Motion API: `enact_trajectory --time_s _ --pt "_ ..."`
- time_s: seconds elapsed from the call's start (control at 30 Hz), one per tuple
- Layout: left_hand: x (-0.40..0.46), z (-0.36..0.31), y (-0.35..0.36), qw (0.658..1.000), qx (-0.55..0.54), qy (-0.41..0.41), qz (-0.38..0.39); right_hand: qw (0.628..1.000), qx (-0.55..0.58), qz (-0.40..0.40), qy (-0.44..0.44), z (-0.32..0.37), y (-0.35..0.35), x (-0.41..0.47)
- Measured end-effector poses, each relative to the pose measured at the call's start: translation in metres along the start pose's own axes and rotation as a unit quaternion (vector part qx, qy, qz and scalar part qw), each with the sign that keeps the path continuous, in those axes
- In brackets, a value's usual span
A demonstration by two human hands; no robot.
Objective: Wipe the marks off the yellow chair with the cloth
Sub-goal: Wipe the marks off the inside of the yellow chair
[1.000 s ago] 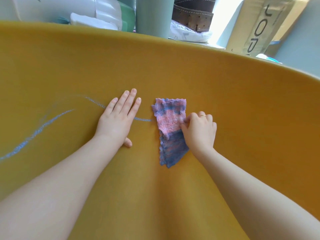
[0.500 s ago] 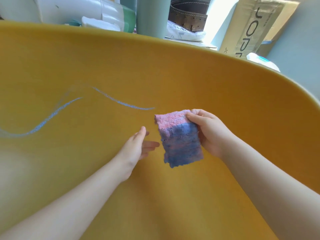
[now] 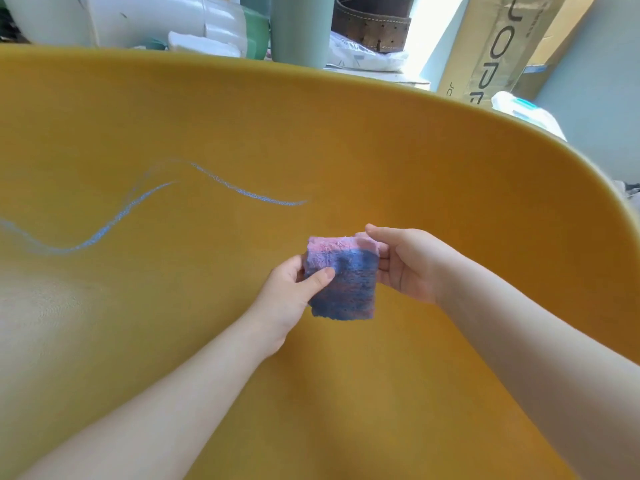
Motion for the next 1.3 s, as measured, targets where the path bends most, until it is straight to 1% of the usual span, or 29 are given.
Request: enact_trajectory --time_s 0.1,0.13,0.17,0.2,0.27,0.37,0.4,0.47,0.53,0.57,0.63,0.7,0.77,0.8,0.83,0.87,0.9,0.93,0.97,1.03,1.07,1.1,1.13,1.17,1.23,1.27,1.3 --pt "0.002 -0.001 -0.002 0.993 0.061 0.051 -0.091 0.992 -0.121 0.025 -0.019 -0.006 -0.012 -0.004" --pt "0.003 -0.004 -0.002 0.989 0.079 0.064 -0.11 0.989 -0.146 0.025 -0.017 -0.009 -0.015 -0.005" --pt "0.004 -0.006 -0.003 0.988 0.08 0.071 -0.113 0.987 -0.161 0.021 -0.014 -0.011 -0.018 -0.005" --pt "0.005 -0.007 -0.003 0.991 0.061 0.069 -0.102 0.985 -0.169 0.018 -0.011 -0.013 -0.018 -0.005" --pt "0.006 -0.009 0.0 0.997 -0.019 0.047 -0.056 0.981 -0.192 0.022 -0.017 -0.017 -0.018 -0.004" --pt "0.007 -0.009 0.004 0.993 -0.11 0.022 -0.021 0.964 -0.262 0.015 -0.046 -0.017 -0.014 -0.006" --pt "0.007 -0.009 0.005 0.99 -0.142 0.016 -0.011 0.961 -0.268 0.016 -0.061 -0.017 -0.013 -0.005" --pt "0.01 -0.007 0.004 0.987 -0.161 0.003 0.002 0.969 -0.231 0.033 -0.081 -0.024 -0.011 -0.002" --pt "0.014 -0.004 0.002 0.99 -0.143 -0.006 0.002 0.981 -0.159 0.05 -0.103 -0.036 -0.006 0.003" --pt "0.017 -0.001 0.001 0.991 -0.137 -0.007 -0.001 0.985 -0.122 0.044 -0.113 -0.042 -0.004 0.006" --pt "0.023 0.006 -0.001 0.994 -0.107 -0.008 -0.003 0.992 -0.055 -0.001 -0.116 -0.054 -0.001 0.013" --pt "0.029 0.014 -0.004 0.999 -0.042 -0.014 0.002 0.993 -0.011 -0.065 -0.098 -0.06 0.003 0.018" --pt "0.037 0.017 -0.013 0.998 0.052 -0.023 -0.011 0.985 0.016 -0.142 -0.095 -0.059 0.001 0.027" --pt "0.045 0.015 -0.021 0.99 0.135 -0.015 -0.03 0.976 0.022 -0.187 -0.107 -0.053 -0.003 0.033" --pt "0.053 0.01 -0.032 0.967 0.25 0.0 -0.05 0.963 0.016 -0.236 -0.131 -0.043 -0.007 0.037" --pt "0.061 0.001 -0.043 0.925 0.374 0.019 -0.061 0.942 -0.011 -0.29 -0.166 -0.03 -0.012 0.042" --pt "0.069 -0.011 -0.054 0.87 0.486 0.043 -0.068 0.913 -0.059 -0.343 -0.212 -0.013 -0.016 0.045" --pt "0.077 -0.024 -0.066 0.804 0.586 0.068 -0.071 0.876 -0.123 -0.385 -0.264 0.004 -0.018 0.048" --pt "0.085 -0.035 -0.078 0.73 0.674 0.085 -0.074 0.834 -0.195 -0.414 -0.307 0.022 -0.016 0.051" --pt "0.097 -0.053 -0.101 0.582 0.803 0.088 -0.09 0.75 -0.314 -0.456 -0.361 0.049 -0.008 0.061" --pt "0.102 -0.058 -0.113 0.524 0.842 0.078 -0.102 0.718 -0.344 -0.472 -0.379 0.056 -0.005 0.073" --pt "0.107 -0.06 -0.124 0.481 0.868 0.063 -0.11 0.696 -0.358 -0.485 -0.39 0.061 -0.002 0.088" --pt "0.111 -0.062 -0.133 0.453 0.883 0.051 -0.112 0.686 -0.363 -0.49 -0.396 0.062 0.001 0.108" --pt "0.114 -0.061 -0.142 0.444 0.888 0.045 -0.109 0.689 -0.362 -0.481 -0.404 0.059 0.007 0.128" --pt "0.119 -0.059 -0.153 0.457 0.883 0.051 -0.093 0.704 -0.37 -0.436 -0.421 0.044 0.024 0.167" --pt "0.121 -0.057 -0.156 0.466 0.879 0.061 -0.088 0.701 -0.391 -0.419 -0.425 0.033 0.033 0.182" --pt "0.122 -0.056 -0.158 0.473 0.874 0.073 -0.086 0.69 -0.417 -0.407 -0.43 0.021 0.041 0.193"
Point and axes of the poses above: each hand's wrist, its own x-axis towards the middle knuckle, its own y-axis out of the palm, z = x × y, the point moved 2 cm from there along x, towards the middle knuckle, and after that the axes turned 6 degrees about z, right-handed, at the moved point
